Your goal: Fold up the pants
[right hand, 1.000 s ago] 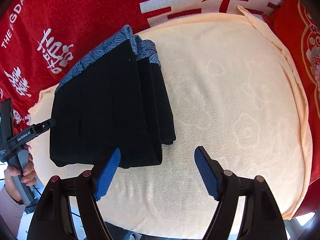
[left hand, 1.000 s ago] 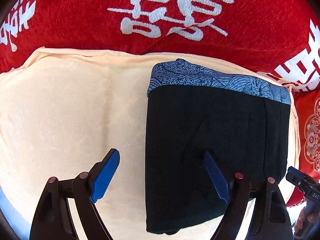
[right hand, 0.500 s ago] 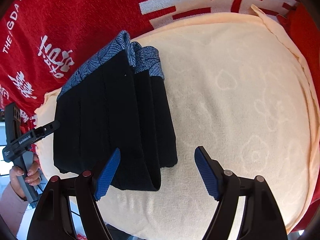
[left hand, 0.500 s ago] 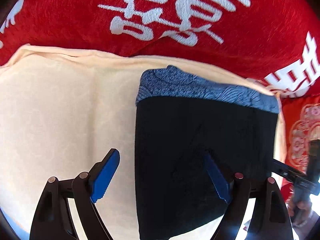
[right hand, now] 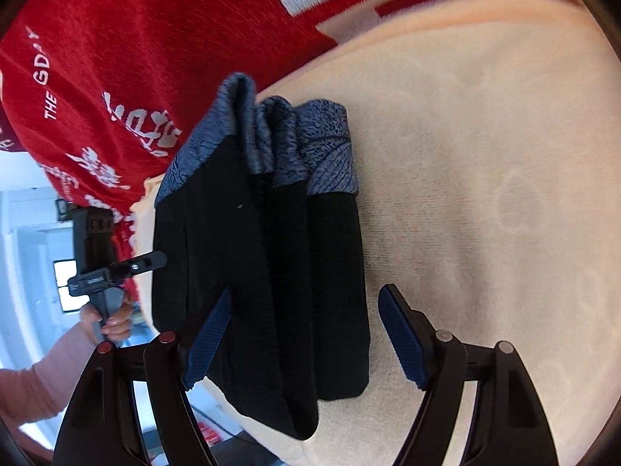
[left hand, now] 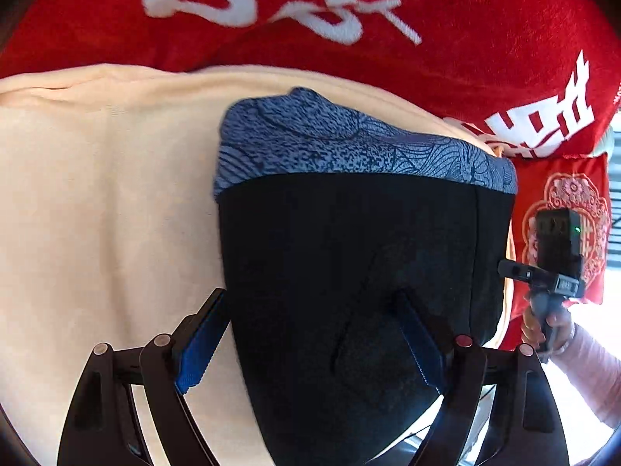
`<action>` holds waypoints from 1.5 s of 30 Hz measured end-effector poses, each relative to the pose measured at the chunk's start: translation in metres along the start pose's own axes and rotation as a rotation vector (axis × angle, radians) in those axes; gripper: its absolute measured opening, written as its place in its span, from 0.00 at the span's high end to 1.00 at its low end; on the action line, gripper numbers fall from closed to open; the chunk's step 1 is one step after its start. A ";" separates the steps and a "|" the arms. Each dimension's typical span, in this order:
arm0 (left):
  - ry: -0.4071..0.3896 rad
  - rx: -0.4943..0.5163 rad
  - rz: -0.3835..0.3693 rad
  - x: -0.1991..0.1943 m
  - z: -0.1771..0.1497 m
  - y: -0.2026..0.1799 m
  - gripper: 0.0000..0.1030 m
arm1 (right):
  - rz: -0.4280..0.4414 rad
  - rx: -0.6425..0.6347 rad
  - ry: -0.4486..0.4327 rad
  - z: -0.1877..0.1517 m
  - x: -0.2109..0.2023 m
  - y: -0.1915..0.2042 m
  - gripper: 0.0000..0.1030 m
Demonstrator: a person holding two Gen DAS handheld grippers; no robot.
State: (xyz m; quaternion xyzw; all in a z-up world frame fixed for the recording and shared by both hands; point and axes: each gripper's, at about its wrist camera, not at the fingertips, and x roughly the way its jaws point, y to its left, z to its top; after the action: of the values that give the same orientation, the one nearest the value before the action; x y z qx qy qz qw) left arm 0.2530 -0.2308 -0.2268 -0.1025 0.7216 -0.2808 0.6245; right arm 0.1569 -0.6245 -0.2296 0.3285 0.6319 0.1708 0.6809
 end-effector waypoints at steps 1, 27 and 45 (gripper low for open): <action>0.003 0.001 -0.019 0.003 0.002 0.000 0.16 | 0.035 0.000 0.011 0.002 0.003 -0.003 0.22; -0.145 -0.011 0.010 -0.040 -0.042 -0.040 0.35 | 0.265 0.129 0.030 -0.009 -0.004 0.005 0.55; -0.112 -0.076 0.079 -0.019 -0.156 -0.001 0.20 | 0.222 0.108 0.088 -0.113 0.032 0.020 0.51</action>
State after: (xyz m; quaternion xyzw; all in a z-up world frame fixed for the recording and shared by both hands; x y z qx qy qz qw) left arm 0.1075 -0.1788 -0.2004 -0.1134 0.6990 -0.2221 0.6702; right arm 0.0551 -0.5632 -0.2382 0.4249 0.6293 0.2250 0.6106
